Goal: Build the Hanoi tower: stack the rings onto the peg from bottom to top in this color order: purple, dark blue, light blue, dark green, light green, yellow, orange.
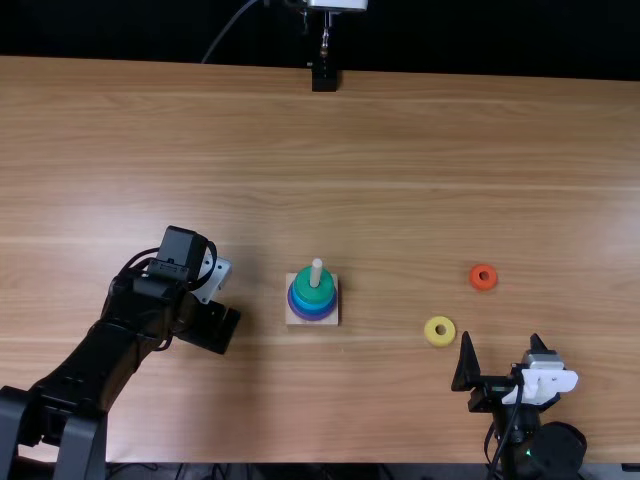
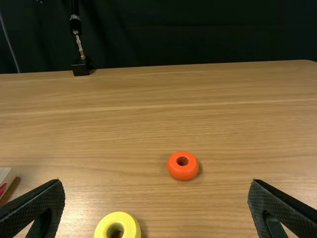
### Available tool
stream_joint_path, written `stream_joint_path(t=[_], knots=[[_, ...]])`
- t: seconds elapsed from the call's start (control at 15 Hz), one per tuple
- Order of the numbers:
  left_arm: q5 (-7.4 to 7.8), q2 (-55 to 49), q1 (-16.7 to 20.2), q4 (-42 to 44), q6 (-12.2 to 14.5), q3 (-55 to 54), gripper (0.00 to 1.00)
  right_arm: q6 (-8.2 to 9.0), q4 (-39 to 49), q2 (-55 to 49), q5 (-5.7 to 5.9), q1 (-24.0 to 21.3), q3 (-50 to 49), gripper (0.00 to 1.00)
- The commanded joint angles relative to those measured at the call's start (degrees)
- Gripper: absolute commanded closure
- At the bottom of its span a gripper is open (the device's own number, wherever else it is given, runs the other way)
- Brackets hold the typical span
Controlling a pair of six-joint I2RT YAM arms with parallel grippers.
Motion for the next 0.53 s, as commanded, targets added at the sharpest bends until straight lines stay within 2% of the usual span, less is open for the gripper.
stream_joint_path(t=[0.0,0.07,0.13,0.2,0.47], knots=[[0.58,0.64,-0.11,0.12,0.44,0.00,0.39,0.13,-4.18,-0.73,-0.49,-0.59,-3.66,0.00],[0.58,0.64,-0.02,0.12,0.44,0.00,0.63,0.13,-4.18,-0.73,-0.49,-0.59,-3.66,0.00],[0.79,0.56,0.07,0.23,0.44,0.00,0.83,0.13,-4.18,-0.73,-0.49,-0.59,-3.66,0.00],[0.68,0.47,0.16,0.23,0.44,0.00,0.94,0.13,-4.18,-0.73,-0.49,-0.59,-3.66,0.00],[0.16,0.03,0.42,-0.51,0.55,1.58,0.97,0.13,-4.18,-0.73,-0.49,-0.59,-3.66,0.00]])
